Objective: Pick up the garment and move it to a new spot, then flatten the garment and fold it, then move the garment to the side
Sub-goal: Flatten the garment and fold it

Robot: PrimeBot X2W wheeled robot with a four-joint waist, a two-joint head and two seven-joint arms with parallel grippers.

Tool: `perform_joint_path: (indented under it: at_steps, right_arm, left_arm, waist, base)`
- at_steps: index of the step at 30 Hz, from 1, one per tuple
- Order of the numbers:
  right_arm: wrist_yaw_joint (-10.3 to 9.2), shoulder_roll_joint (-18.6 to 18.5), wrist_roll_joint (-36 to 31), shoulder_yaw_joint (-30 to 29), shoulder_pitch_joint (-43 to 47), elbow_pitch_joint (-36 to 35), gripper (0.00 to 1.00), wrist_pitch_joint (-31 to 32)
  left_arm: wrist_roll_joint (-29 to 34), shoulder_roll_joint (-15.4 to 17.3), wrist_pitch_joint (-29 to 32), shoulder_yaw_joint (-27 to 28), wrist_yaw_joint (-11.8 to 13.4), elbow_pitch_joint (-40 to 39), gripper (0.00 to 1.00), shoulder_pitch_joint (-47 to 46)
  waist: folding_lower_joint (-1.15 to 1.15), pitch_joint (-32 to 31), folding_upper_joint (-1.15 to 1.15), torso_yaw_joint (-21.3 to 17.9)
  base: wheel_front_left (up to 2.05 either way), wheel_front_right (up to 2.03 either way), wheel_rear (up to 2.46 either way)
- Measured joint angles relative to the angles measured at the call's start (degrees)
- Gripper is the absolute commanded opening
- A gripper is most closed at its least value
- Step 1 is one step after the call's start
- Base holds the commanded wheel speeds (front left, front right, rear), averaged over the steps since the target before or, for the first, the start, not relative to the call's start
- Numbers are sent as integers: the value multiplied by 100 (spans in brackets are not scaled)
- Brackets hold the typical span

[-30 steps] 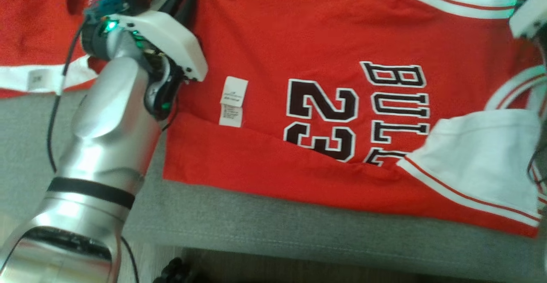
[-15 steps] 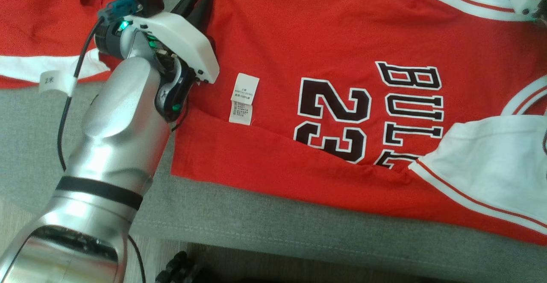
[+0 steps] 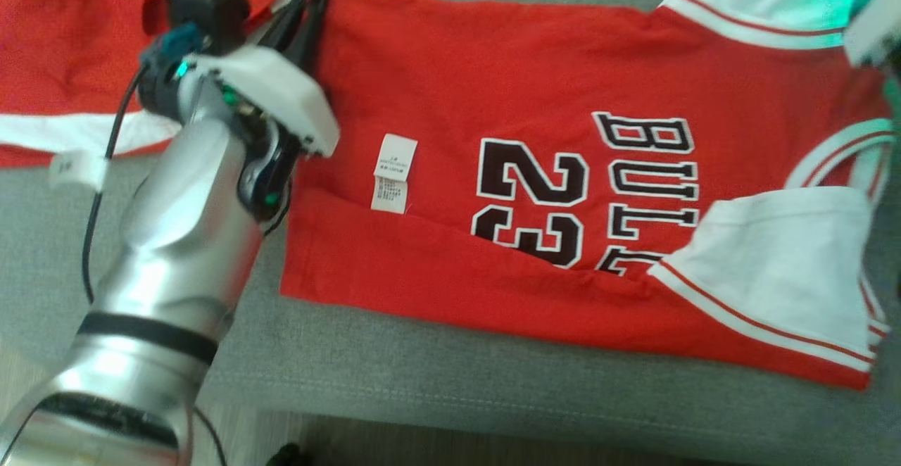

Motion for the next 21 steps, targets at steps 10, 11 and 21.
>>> perform_joint_path:
  at_steps: [10, 11, 21]
  right_arm:
    - [0, 32, 202, -472, 1963, -1939, 0, -238]
    - [0, 76, 202, -536, 2156, -2118, 0, -230]
    - [0, 813, 260, -1282, 4177, -3511, 0, 115]
  left_arm:
    - [-52, 524, -96, 56, 229, -702, 0, 979]
    - [-64, 571, -96, 63, 270, -820, 0, 1083]
    - [-205, 975, 30, 94, 619, -2008, 0, 2142]
  waist:
    - [0, -753, 0, -318]
    - [0, -811, 0, -352]
    - [0, -1089, 0, -653]
  base:
    - [0, 0, 0]
    - [0, 0, 0]
    - [0, 0, 0]
